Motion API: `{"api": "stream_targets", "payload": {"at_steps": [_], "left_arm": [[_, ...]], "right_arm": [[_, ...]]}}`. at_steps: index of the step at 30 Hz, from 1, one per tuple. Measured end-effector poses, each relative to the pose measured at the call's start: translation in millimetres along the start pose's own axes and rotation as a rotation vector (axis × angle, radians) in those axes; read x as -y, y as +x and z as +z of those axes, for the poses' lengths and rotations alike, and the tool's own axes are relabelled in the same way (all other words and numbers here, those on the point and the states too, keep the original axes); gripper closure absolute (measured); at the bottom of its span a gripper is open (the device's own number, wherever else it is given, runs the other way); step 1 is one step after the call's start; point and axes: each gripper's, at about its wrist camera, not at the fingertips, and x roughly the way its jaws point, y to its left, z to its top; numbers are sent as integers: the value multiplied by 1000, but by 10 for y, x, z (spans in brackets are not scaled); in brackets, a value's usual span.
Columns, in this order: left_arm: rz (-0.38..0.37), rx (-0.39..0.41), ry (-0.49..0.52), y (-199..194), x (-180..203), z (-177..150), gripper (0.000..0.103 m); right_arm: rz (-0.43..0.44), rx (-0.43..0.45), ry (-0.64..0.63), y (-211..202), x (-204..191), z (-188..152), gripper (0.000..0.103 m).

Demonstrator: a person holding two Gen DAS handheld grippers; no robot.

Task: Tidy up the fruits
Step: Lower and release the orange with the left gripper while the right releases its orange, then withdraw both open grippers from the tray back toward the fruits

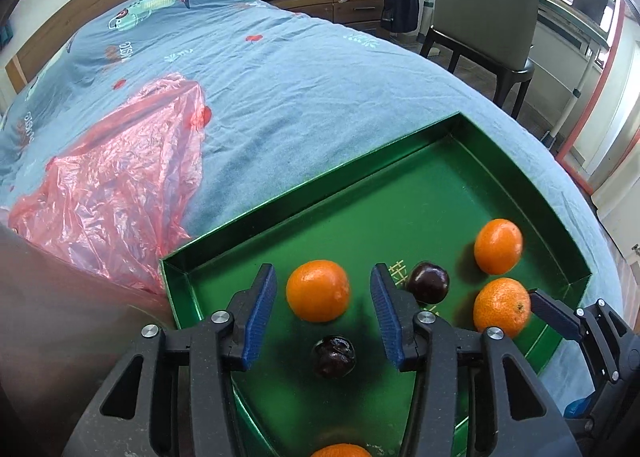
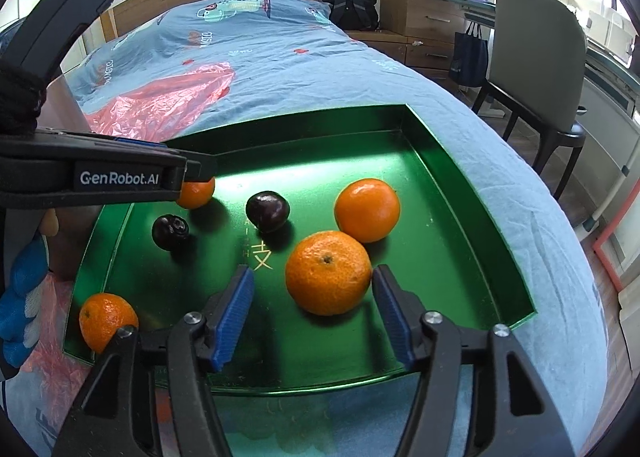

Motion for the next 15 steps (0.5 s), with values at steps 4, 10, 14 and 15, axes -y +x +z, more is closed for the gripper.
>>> {"api": "stream_targets", "payload": {"at_steps": [4,10,14,15], "left_arm": [[-21,39,10,-318,19,27,59],[-54,77,26,-781,89,-101,55],[-79,74,19,-999,119,-331,54],[-83,72,17,-1048,122,-405,54]], "right_arm": [[-6,28,10,-232,-5,39,8],[-7,54,19,-610,-86,26,7],[1,53,27,-835,-193,-89,5],[1,52,29,-884,-215,-132,4]]}}
